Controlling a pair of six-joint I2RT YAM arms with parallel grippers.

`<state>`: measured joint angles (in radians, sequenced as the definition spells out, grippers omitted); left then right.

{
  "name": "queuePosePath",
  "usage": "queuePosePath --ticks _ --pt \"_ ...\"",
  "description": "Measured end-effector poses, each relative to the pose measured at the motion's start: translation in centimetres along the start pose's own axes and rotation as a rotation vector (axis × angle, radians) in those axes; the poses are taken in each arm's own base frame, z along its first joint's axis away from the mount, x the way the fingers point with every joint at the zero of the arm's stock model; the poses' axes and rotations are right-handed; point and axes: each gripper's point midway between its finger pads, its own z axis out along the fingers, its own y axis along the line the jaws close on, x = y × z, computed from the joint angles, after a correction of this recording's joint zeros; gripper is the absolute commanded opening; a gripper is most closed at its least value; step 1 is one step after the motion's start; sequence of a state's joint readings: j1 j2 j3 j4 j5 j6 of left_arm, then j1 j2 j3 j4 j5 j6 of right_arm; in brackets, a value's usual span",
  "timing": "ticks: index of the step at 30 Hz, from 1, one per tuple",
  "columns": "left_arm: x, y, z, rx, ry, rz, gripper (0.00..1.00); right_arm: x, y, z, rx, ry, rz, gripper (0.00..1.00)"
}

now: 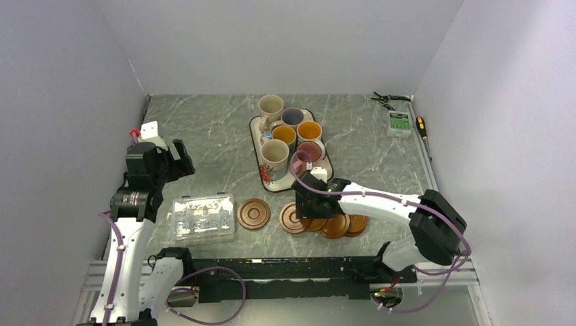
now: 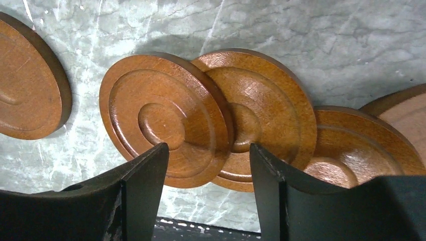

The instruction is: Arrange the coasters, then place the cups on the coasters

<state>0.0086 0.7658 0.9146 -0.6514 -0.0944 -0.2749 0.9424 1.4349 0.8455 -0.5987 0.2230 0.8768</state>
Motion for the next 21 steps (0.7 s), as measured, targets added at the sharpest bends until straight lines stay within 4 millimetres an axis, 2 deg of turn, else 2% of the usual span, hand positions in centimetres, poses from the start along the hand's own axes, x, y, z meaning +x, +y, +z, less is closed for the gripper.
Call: queuePosePath --ticks 6,13,21 --pt "0.0 0.0 0.0 0.000 0.000 0.000 0.94 0.3 0.8 1.2 -0.015 0.024 0.009 0.59" --pt "0.1 0.0 0.1 -0.001 0.004 0.000 0.94 0.3 1.7 1.6 -0.049 0.029 0.027 0.54" --pt "0.1 0.0 0.1 -0.001 0.005 0.001 0.94 -0.2 4.2 2.5 -0.112 0.041 0.042 0.51"
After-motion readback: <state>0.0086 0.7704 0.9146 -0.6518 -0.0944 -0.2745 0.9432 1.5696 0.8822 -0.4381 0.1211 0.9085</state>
